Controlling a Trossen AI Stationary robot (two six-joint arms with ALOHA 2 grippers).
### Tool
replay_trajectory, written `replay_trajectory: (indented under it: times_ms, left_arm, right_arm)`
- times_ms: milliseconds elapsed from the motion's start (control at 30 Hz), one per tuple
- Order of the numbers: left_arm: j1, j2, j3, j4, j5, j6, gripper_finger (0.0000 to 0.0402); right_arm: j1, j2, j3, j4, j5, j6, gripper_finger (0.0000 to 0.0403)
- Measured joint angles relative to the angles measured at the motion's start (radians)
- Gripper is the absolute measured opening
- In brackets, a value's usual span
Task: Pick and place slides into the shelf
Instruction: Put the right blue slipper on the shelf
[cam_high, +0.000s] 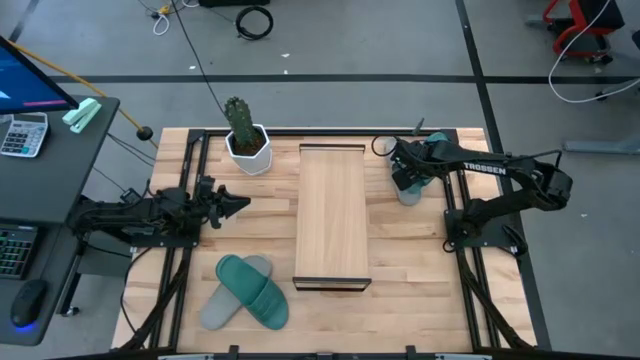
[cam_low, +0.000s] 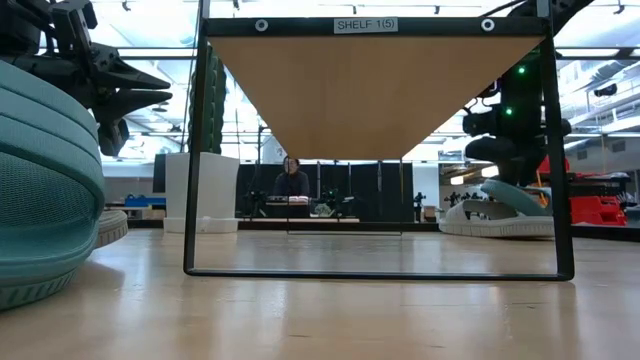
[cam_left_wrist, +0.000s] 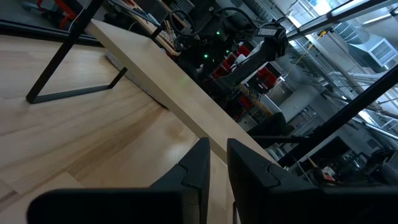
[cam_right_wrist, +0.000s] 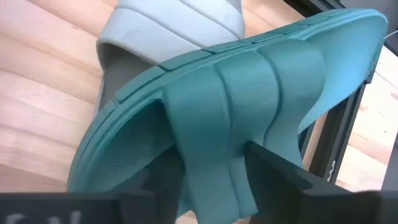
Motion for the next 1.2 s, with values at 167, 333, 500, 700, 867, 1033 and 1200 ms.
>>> replay_trajectory:
  times_ms: [167, 333, 500, 700, 867, 1033, 1200]
  left_arm:
    - [0.000, 0.000, 0.000, -0.004, 0.001, 0.000, 0.0058]
    - [0.000, 0.000, 0.001, -0.008, 0.002, 0.000, 0.0053]
    - [0.000, 0.000, 0.001, -0.009, 0.002, 0.000, 0.0054]
    - [0.000, 0.000, 0.001, -0.010, 0.002, 0.000, 0.0053]
    - [0.000, 0.000, 0.001, -0.010, 0.002, 0.000, 0.0052]
    - [0.000, 0.000, 0.001, -0.010, 0.001, 0.000, 0.0055]
    - [0.000, 0.000, 0.001, -0.010, 0.001, 0.000, 0.0051]
  right_arm:
    - [0.000, 0.000, 0.000, 0.001, -0.007, -0.006, 0.0101]
    - [0.001, 0.000, 0.000, 0.002, -0.013, -0.023, 0.0045]
    - [0.001, -0.012, 0.000, 0.003, -0.015, -0.032, 0.0010]
    - [0.000, -0.066, 0.000, 0.001, -0.024, -0.031, 0.0010]
    - [-0.001, -0.105, 0.020, 0.002, -0.045, -0.021, 0.0007]
    - [0.000, -0.137, 0.045, -0.007, -0.068, -0.015, 0.0006]
    - [0.000, -0.161, 0.056, -0.019, -0.070, -0.004, 0.0005]
